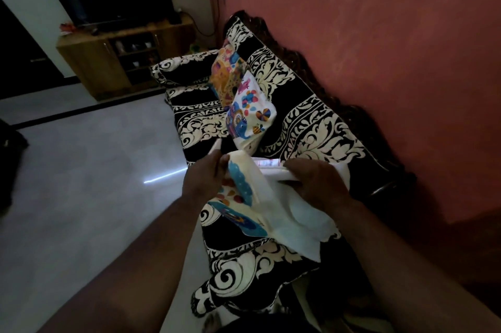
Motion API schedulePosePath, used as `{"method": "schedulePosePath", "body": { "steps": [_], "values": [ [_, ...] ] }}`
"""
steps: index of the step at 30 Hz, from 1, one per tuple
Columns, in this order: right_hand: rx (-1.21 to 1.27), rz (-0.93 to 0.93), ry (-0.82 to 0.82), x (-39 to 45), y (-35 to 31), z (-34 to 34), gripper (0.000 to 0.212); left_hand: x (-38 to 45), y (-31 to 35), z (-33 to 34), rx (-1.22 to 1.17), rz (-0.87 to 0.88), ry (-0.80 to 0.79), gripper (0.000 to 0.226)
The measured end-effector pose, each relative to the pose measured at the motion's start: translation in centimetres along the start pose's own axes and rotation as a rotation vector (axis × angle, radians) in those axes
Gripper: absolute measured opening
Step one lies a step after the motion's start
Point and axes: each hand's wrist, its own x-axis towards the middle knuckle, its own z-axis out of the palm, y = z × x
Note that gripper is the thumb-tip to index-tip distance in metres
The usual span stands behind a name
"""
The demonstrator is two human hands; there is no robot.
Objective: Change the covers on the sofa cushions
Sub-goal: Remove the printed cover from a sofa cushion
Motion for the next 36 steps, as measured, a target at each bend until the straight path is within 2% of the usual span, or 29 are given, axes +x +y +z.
{"method": "schedulePosePath", "body": {
  "steps": [5, 10, 13, 15, 18, 22, 27, 30, 33, 34, 36],
  "values": [
    [-0.005, -0.018, 0.078, -0.9, 1.8, -1.8, 0.04, 0.3, -1.3, -0.2, -0.017, 0.066, -0.128, 0.051],
    [0.023, 0.046, 0.1, -1.5, 2.5, -2.3, 0.047, 1.5, -2.3, -1.2, -0.006, -0.003, -0.233, 0.059],
    [0.112, 0.152, 0.071, -2.3, 3.0, -1.8, 0.047, 1.8, -2.6, -1.8, -0.018, -0.06, -0.288, 0.054],
    [0.191, 0.224, 0.069, -2.5, 3.2, -1.4, 0.046, 1.9, -3.2, -1.9, -0.024, -0.08, -0.315, 0.051],
    [0.286, 0.236, 0.074, -2.2, 2.3, -1.2, 0.037, 1.9, -4.5, -2.2, 0.003, -0.091, -0.329, 0.044],
    [0.301, 0.306, 0.072, -1.4, 1.1, -0.2, 0.039, 1.9, -6.9, -2.9, 0.05, -0.117, -0.345, 0.041],
    [0.263, 0.467, -0.002, -1.0, 0.2, 2.6, 0.03, 1.4, -9.1, -1.9, 0.009, -0.204, -0.425, 0.042],
    [0.178, 0.511, -0.151, -0.7, -0.7, 4.1, 0.043, 1.5, -7.7, -1.2, -0.161, -0.256, -0.558, 0.045],
    [0.033, 0.537, -0.454, -0.2, -2.1, 6.4, 0.049, 0.9, -5.6, 0.0, -0.179, -0.148, -0.67, 0.05],
    [0.025, 0.56, -0.559, -0.5, -2.5, 7.5, 0.059, 0.5, -5.4, 0.9, -0.171, -0.125, -0.693, 0.047],
    [0.107, 0.603, -0.735, -1.5, -3.6, 9.9, 0.104, -0.7, -5.6, 2.3, -0.171, -0.105, -0.745, 0.042]
  ]
}}
